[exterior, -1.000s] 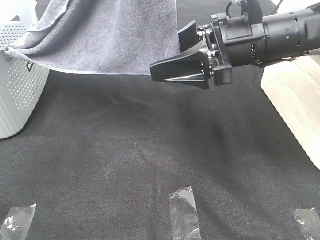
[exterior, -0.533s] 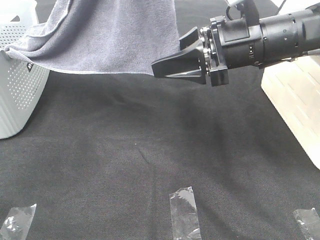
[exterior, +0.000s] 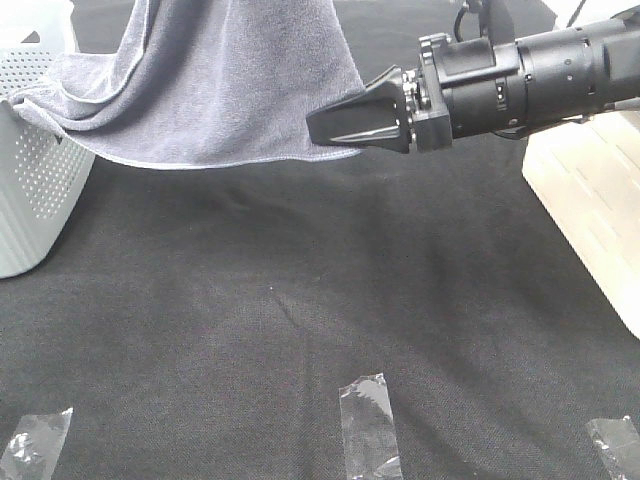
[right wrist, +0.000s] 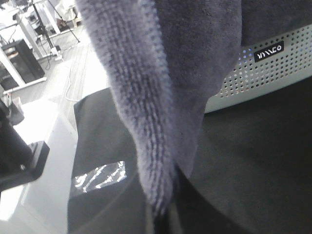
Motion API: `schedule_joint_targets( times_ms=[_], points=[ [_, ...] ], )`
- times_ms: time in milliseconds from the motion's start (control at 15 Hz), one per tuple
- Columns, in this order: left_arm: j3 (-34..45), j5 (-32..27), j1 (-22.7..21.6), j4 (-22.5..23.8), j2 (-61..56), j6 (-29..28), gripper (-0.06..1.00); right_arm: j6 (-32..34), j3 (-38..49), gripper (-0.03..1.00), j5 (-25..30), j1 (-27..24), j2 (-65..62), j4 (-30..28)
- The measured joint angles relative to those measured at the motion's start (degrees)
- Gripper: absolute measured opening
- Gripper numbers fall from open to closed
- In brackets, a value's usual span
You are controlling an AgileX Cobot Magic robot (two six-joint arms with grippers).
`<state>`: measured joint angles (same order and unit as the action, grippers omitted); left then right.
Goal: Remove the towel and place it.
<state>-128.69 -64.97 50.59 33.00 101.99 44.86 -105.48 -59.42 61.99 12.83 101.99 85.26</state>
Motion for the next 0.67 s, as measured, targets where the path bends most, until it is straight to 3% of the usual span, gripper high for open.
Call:
schedule_joint_targets(
  times_ms=[200,333,533,600,667],
  points=[
    [0.0,-1.7,0.0,0.0,0.3,-3.6,0.00,10.5,0.0,0.02,-3.8,0.0,-0.2,1.1],
    [0.0,-1.9,0.0,0.1,1.0,-6.6,0.00,18.6,-0.8,0.02,-6.9,0.0,-2.6,-2.4],
    [0.0,0.8,-0.5,0.0,2.3,-10.6,0.00,35.3,-10.4,0.02,-8.7,0.0,-6.4,-17.2],
    [0.0,3.2,-1.7,-0.1,2.5,-12.1,0.00,51.3,-21.0,0.02,-7.0,0.0,-6.8,-30.6],
    [0.0,4.5,-3.1,-0.1,2.5,-13.4,0.00,55.5,-24.0,0.02,-5.9,0.0,-6.8,-35.0]
  ],
)
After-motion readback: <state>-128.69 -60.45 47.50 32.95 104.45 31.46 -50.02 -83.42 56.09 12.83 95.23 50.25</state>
